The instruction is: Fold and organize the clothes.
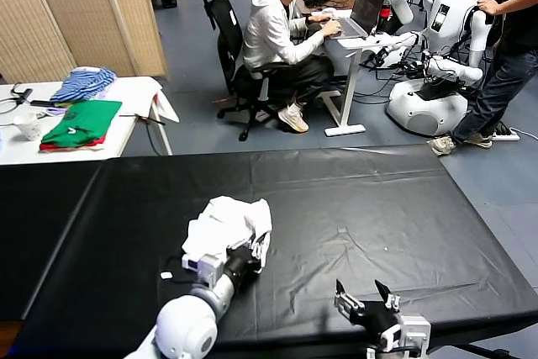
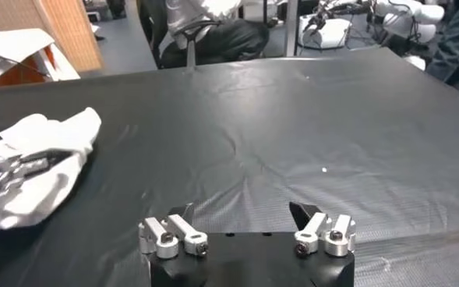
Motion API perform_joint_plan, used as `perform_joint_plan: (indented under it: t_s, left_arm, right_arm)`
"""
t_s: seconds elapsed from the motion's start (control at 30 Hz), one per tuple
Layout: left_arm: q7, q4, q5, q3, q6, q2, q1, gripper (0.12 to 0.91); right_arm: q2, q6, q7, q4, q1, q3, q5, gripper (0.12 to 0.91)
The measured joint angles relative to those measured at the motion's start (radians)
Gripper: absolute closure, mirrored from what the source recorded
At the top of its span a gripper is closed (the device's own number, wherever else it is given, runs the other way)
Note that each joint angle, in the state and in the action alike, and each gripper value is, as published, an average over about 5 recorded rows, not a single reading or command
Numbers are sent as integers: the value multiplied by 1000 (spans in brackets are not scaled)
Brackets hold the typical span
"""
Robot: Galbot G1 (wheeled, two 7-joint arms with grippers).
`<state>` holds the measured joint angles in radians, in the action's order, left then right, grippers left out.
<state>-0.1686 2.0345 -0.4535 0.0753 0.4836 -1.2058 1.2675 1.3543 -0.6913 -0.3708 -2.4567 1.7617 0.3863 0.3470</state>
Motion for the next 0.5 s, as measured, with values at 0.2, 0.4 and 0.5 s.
perform_joint_plan:
  t_s: [0.2,0.4,0.5]
  left_arm:
    - [21,34,-116,-2,-57,-21,15,133]
    - [40,90,-150,38,-104,-9,33,124]
    - [40,110,-63,75,-81,18,54,123]
  right_arm:
    - [-7,18,16,6,-12,1,3,118]
    - [-24,105,91,22,-38,-7,24,118]
    - [-35,131,120,40,-64,-19,56,118]
